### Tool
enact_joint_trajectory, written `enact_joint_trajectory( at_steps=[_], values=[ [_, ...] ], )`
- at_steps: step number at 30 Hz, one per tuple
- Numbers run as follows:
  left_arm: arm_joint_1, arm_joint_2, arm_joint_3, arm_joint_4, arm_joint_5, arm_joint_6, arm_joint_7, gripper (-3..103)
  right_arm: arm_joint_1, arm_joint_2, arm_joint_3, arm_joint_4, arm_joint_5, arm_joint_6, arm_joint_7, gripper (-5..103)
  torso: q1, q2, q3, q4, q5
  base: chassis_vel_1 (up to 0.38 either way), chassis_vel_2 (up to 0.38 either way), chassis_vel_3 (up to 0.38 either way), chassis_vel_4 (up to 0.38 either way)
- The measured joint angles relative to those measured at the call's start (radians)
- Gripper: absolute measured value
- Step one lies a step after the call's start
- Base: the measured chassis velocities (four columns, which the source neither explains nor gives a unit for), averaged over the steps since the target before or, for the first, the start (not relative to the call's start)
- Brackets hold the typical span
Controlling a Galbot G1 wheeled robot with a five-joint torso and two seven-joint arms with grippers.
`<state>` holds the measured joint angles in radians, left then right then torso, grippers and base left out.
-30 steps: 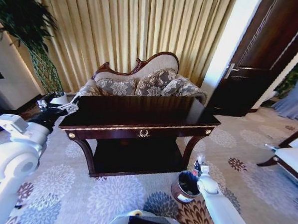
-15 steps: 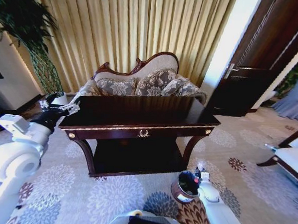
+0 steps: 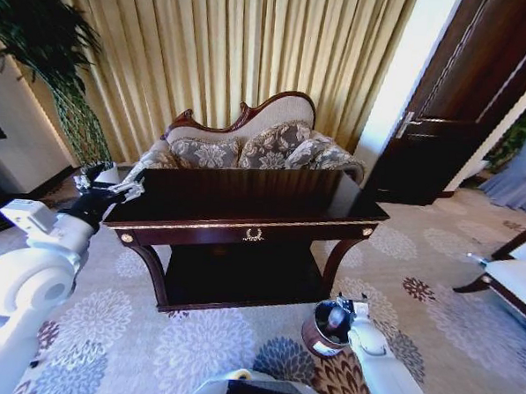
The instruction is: Move to the front of the table and place the trash on the table into the trash bin.
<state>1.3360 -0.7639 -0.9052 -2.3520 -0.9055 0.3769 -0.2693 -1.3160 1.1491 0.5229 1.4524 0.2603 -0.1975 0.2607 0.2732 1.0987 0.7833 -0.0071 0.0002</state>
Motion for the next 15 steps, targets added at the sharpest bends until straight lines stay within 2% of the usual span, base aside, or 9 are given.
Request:
enact_joint_trajectory(
  at_steps=[4, 5, 8, 15],
  values=[
    [0.011, -0.014, -0.004, -0.009, 0.008, 0.005, -0.002, 100, -0.076, -0.014, 0.012, 0.254, 0.07, -0.004, -0.001, 100, 0.0, 0.0, 0.0, 0.0003, -0.0003, 0.0, 0.0, 0.0, 0.0],
    [0.011, -0.014, -0.004, -0.009, 0.008, 0.005, -0.002, 100, -0.076, -0.014, 0.012, 0.254, 0.07, -0.004, -0.001, 100, 0.0, 0.0, 0.0, 0.0003, -0.0003, 0.0, 0.0, 0.0, 0.0],
    [0.018, -0.027, -0.007, -0.023, 0.014, 0.011, -0.003, 100, -0.148, -0.033, 0.009, 0.527, 0.12, -0.04, 0.012, 100, 0.0, 0.0, 0.0, 0.0002, -0.0006, 0.0, 0.0, 0.0, 0.0],
    [0.013, -0.037, 0.002, -0.033, 0.017, 0.016, -0.007, 100, -0.204, -0.066, 0.015, 0.721, 0.148, -0.061, 0.044, 100, 0.0, 0.0, 0.0, -0.0001, -0.0004, 0.0, 0.0, 0.0, 0.0]
  ],
)
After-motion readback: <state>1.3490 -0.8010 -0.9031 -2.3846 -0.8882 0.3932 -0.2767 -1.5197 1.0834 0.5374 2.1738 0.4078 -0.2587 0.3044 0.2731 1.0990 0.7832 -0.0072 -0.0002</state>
